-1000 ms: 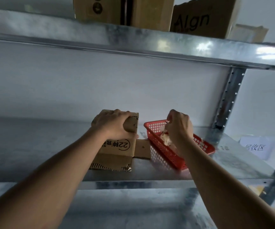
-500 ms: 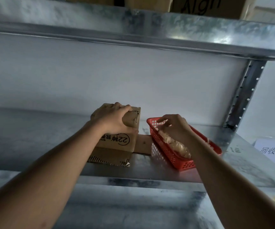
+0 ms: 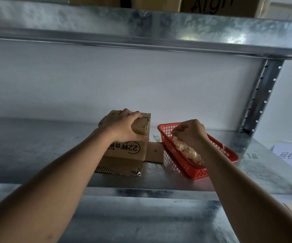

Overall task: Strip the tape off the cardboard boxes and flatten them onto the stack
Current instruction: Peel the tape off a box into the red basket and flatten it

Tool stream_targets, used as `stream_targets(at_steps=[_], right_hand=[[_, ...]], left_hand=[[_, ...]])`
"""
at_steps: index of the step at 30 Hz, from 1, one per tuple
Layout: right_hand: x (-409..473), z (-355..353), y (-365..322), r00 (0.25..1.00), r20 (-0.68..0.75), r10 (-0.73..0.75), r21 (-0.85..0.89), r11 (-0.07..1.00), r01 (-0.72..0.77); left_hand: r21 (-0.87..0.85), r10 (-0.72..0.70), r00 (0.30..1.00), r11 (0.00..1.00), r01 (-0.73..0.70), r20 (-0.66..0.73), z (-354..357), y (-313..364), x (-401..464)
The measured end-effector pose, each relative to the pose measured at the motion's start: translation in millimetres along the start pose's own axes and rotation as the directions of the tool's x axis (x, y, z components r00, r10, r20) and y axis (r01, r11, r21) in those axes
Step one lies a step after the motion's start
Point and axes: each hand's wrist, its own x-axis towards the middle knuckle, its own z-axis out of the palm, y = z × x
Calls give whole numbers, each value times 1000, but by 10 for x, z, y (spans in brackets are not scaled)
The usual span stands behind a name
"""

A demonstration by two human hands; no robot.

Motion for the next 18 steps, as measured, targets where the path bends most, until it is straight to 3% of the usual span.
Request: stream_targets(at_steps=[10,14,18], right_hand=[[-44,-187,140,992,-57,115,-374,918,-128],[-101,-189,41,983,-178,50,-363,925,-113],[-122,-76,-151,982,-151,-115,-288,955,67]], left_hand=[[-9,4,1000,1000,-4,14,25,-27,31],[11,24,1000,1000,-24,14,7,-7,7],[10,45,999,999,-45,0,-19,16,-35]])
